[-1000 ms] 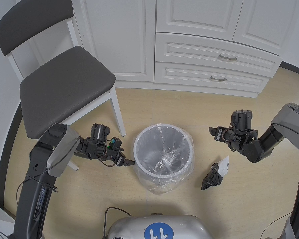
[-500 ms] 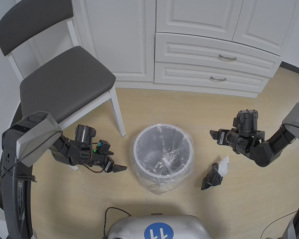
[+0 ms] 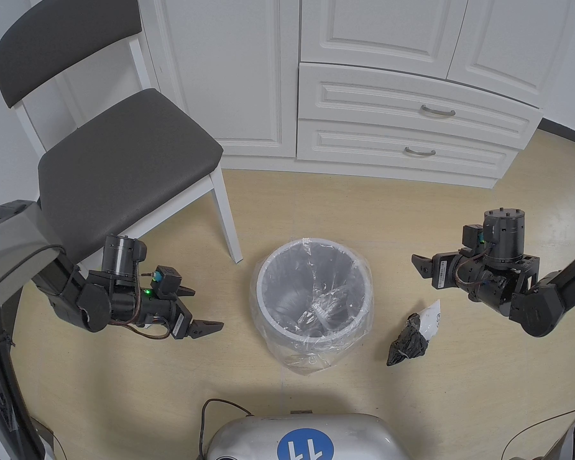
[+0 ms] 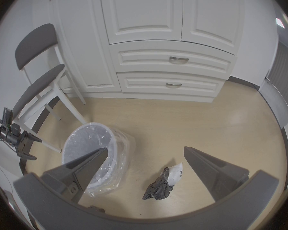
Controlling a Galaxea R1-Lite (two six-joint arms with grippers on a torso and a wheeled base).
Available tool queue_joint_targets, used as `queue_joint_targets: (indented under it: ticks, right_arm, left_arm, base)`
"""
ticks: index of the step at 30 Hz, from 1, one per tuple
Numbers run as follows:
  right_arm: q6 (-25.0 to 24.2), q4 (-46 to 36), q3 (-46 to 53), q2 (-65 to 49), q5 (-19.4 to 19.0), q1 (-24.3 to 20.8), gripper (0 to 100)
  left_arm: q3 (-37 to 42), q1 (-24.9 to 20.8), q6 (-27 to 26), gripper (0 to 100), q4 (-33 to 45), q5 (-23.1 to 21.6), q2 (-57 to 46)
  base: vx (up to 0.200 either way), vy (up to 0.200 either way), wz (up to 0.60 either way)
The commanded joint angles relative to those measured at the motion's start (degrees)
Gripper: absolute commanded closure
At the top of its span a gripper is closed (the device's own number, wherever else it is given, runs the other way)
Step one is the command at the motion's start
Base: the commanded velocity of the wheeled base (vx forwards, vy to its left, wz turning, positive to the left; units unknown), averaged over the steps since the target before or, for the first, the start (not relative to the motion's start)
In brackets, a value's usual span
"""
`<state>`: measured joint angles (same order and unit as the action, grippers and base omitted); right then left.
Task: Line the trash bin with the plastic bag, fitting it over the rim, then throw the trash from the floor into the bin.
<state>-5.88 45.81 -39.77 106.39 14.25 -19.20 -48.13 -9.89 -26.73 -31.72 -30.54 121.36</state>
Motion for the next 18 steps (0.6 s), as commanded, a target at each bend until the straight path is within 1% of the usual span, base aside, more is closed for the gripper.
queue_joint_targets:
  ticks: [1,6,10,13,18]
  right_arm:
    - [2.27,0.07,3.64,-6.63,-0.01,-1.54,0]
    - [4.38,0.07,6.37,-10.59,-0.01,-2.77,0]
    - [5.35,0.07,7.69,-12.96,-0.01,-3.39,0]
    - [5.35,0.07,7.86,-13.57,-0.01,-3.74,0]
    - [5.35,0.07,8.04,-13.75,0.34,-3.65,0]
  left_arm:
    - [4.71,0.22,0.10,0,-0.18,-0.05,-8.59]
    - [8.84,0.04,0.98,0,-0.98,-0.14,-15.10]
    - [11.92,-0.84,4.59,0,-2.56,-0.14,-20.63]
    - [14.47,-1.63,7.13,0,-4.67,-0.22,-23.62]
    - [18.33,-2.51,9.16,0,-9.94,-0.14,-26.26]
  base:
    - [0.000,0.000,0.00]
    - [0.000,0.000,0.00]
    - [0.000,0.000,0.00]
    - [0.000,0.000,0.00]
    - [0.000,0.000,0.00]
